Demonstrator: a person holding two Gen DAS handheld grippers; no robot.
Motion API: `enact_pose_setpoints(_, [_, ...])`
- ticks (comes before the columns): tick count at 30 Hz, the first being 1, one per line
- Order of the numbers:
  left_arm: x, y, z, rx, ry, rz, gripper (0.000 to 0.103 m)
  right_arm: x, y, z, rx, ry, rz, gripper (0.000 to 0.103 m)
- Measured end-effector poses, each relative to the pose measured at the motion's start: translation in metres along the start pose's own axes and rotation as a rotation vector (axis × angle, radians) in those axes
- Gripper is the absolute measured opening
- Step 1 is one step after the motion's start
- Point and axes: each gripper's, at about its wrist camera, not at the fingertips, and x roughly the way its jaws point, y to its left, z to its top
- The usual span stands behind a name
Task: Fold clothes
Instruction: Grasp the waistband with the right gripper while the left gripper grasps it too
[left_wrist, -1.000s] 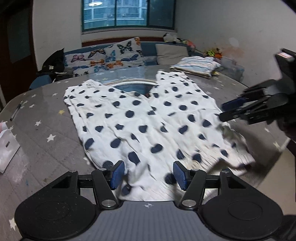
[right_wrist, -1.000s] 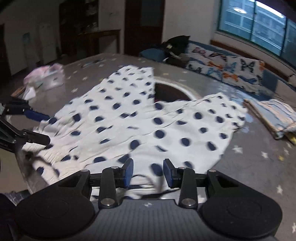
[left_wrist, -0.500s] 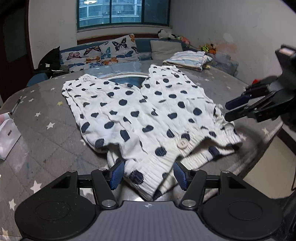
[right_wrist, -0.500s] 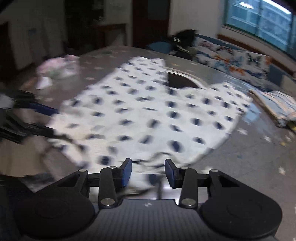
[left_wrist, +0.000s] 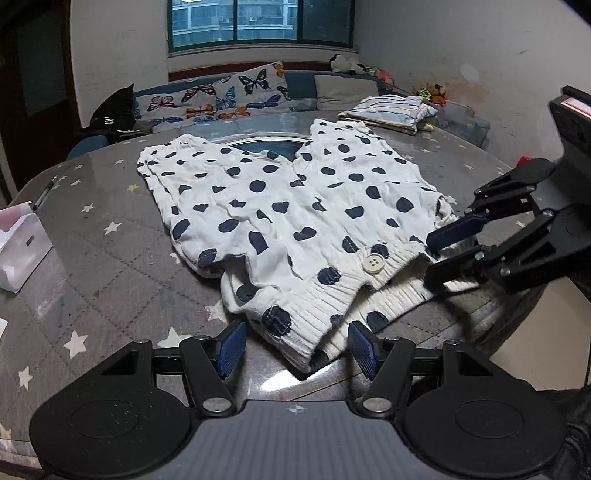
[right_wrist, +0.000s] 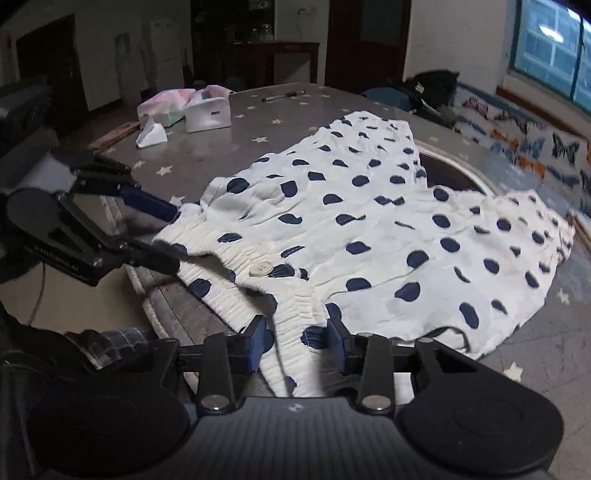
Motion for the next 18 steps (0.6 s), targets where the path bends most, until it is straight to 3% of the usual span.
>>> enact_pose_setpoints(2, [0.000, 0.000, 0.000, -0.003, -0.002, 0.006, 0.065, -0.002, 0.001, 0.000, 0.003, -0.006, -0.020, 0.010])
enact_pose_setpoints(3, [0.000, 0.000, 0.000, -0.004, -0.004, 0.007, 0.064, -0.003, 0.001, 0.000, 0.008, -0.008, -0.025, 0.008])
enact_pose_setpoints(9, [-0.003, 0.000, -0.004, 0.015, -0.021, 0.024, 0.062, -0.028, -0.006, 0.002, 0.029, -0.062, -0.059, 0.003])
enact_pose_setpoints(12, [-0.004, -0.001, -0.006, 0.021, -0.025, 0.022, 0.052, -0.032, -0.008, 0.002, 0.023, -0.062, -0.079, 0.003])
enact_pose_setpoints(17, [-0.008, -0.003, -0.006, 0.052, -0.044, 0.021, 0.044, -0.043, -0.007, -0.002, -0.009, -0.049, -0.112, 0.002])
enact_pose_setpoints(18, [-0.008, -0.004, -0.006, 0.059, -0.051, 0.020, 0.038, -0.044, -0.006, -0.004, -0.017, -0.042, -0.112, 0.002])
